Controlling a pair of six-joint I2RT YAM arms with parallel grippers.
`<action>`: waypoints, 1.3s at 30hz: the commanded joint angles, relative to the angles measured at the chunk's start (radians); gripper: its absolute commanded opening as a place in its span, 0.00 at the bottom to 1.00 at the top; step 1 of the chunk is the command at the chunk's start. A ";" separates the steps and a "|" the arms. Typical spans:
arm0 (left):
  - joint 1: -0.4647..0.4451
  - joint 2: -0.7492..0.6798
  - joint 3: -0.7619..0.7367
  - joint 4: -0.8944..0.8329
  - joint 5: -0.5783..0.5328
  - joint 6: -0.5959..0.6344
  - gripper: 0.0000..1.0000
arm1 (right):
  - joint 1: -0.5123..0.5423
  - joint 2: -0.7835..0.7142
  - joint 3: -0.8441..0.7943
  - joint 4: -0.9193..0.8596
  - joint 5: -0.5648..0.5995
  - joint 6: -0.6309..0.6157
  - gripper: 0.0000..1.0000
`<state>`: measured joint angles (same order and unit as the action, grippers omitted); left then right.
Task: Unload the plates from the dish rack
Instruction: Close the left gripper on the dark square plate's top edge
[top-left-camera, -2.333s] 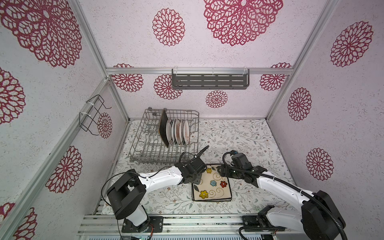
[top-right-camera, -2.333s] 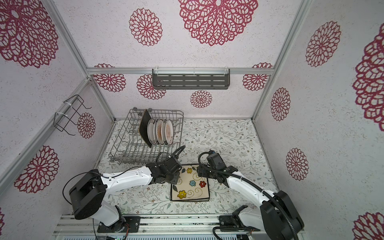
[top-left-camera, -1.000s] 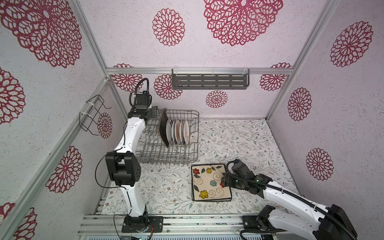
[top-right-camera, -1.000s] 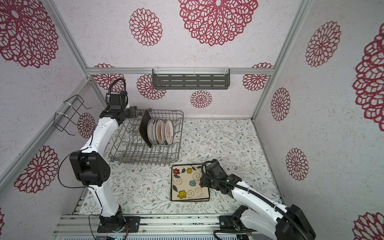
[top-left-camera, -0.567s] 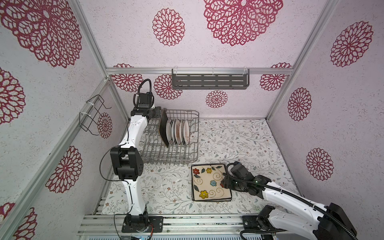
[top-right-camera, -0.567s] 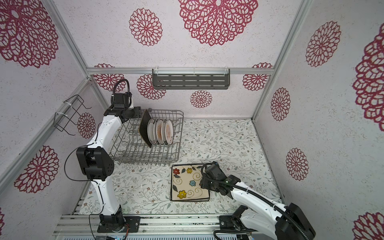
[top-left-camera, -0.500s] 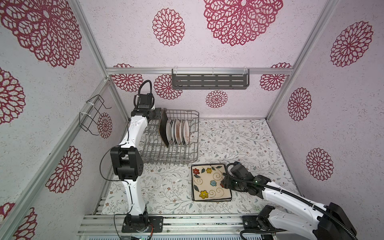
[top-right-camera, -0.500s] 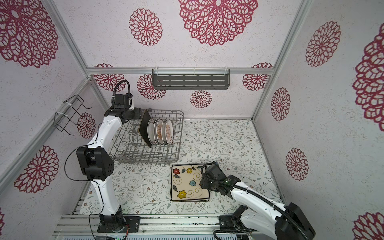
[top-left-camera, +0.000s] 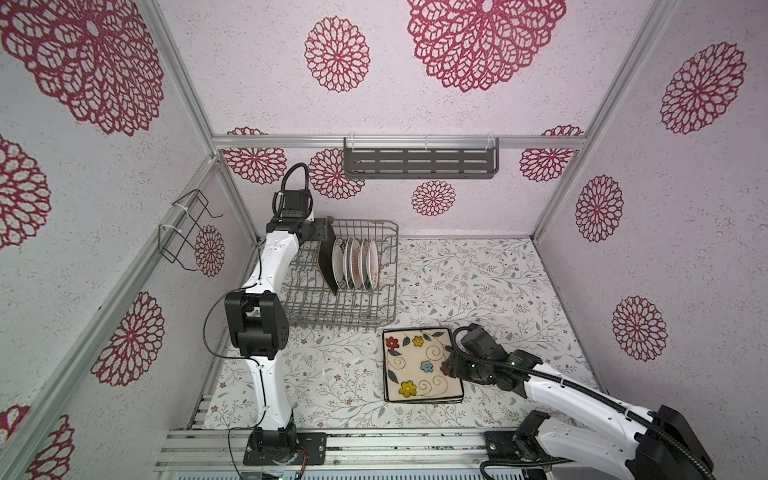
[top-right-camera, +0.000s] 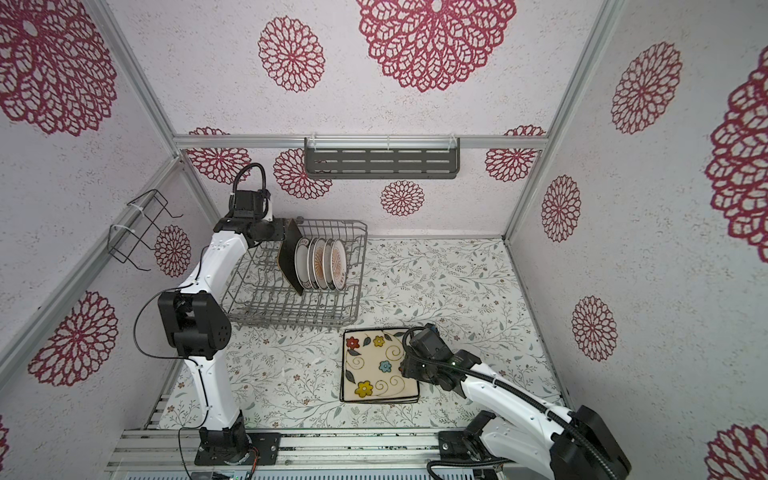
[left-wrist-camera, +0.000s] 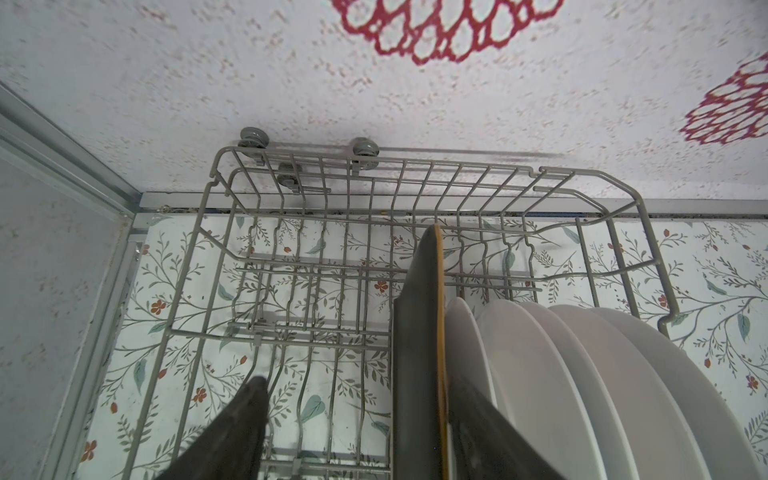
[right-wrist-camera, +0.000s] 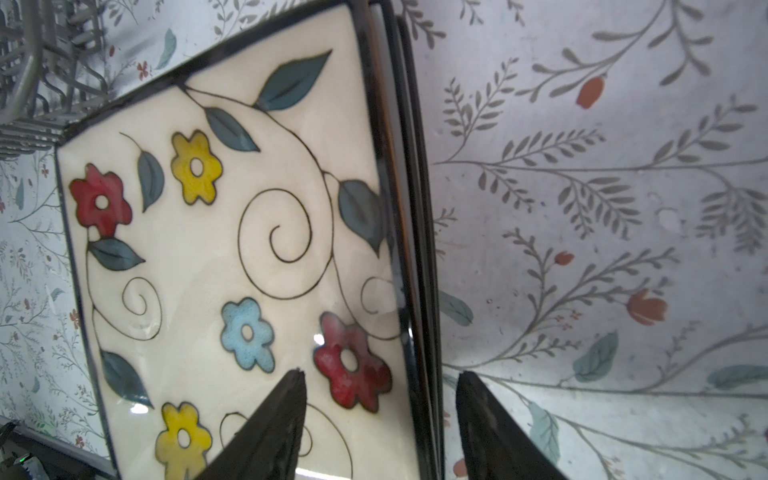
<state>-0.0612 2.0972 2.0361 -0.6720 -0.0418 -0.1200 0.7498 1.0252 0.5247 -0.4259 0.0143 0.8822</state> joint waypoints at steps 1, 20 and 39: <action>-0.010 0.006 -0.015 0.001 0.002 0.026 0.70 | 0.005 -0.023 -0.010 -0.010 0.022 0.030 0.61; -0.036 0.049 0.015 -0.041 0.025 0.035 0.25 | 0.003 0.043 0.018 -0.009 0.020 -0.011 0.61; -0.073 -0.008 0.055 -0.044 -0.085 0.022 0.00 | 0.002 0.078 0.022 0.013 0.026 -0.031 0.61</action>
<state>-0.1139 2.1345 2.0441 -0.7292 -0.1154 -0.0822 0.7498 1.1007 0.5220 -0.4156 0.0158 0.8719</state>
